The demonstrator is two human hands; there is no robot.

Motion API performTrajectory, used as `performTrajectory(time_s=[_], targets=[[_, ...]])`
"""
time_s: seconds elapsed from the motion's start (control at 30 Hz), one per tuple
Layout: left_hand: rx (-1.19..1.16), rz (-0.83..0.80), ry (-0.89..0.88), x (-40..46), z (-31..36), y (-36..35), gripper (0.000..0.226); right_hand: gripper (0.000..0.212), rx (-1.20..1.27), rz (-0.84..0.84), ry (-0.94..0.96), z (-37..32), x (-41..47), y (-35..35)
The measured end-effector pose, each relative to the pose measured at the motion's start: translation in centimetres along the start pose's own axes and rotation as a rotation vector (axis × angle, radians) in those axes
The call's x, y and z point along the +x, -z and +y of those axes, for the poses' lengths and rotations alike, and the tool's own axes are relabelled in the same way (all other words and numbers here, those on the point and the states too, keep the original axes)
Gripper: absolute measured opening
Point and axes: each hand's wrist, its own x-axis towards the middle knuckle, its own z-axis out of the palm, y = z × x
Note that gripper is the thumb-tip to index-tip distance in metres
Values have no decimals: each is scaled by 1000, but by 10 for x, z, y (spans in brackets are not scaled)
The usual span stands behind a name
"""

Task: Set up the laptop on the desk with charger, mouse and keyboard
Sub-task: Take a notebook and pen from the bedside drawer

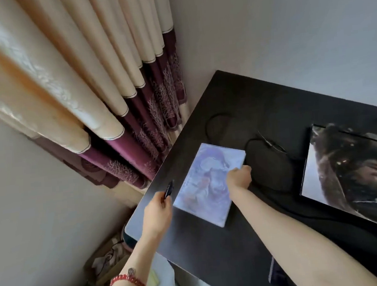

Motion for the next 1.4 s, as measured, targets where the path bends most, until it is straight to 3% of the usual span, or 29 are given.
performTrajectory(time_s=[0.2,0.33,0.57,0.77,0.87,0.97,1.07,1.17,1.3,1.4], targets=[[22,-21,-31,26,11,-5,28,19,-321,-112,111,9,-3,2],[66,-60,-27,28,7,-9,27,16,-382,-182,106,39,-26,13],[116,-189,-94,27,-7,-22,17,16,-539,-282,178,56,-43,15],[67,-214,-117,27,-5,-32,5,19,-687,-269,241,52,-49,10],[-11,-254,-137,23,-6,-34,9,22,-464,-271,250,51,-54,15],[-98,-327,-215,18,-5,-33,9,21,-117,-447,182,45,-60,20],[-136,-359,-262,15,-1,-36,15,12,-44,-511,151,39,-61,22],[-127,-378,-303,13,4,-39,2,9,-10,-481,108,36,-57,25],[392,-169,-351,19,-10,-46,50,12,5,-351,101,34,-42,37],[608,-323,-323,22,-29,-46,88,20,-186,-222,91,43,-32,43]])
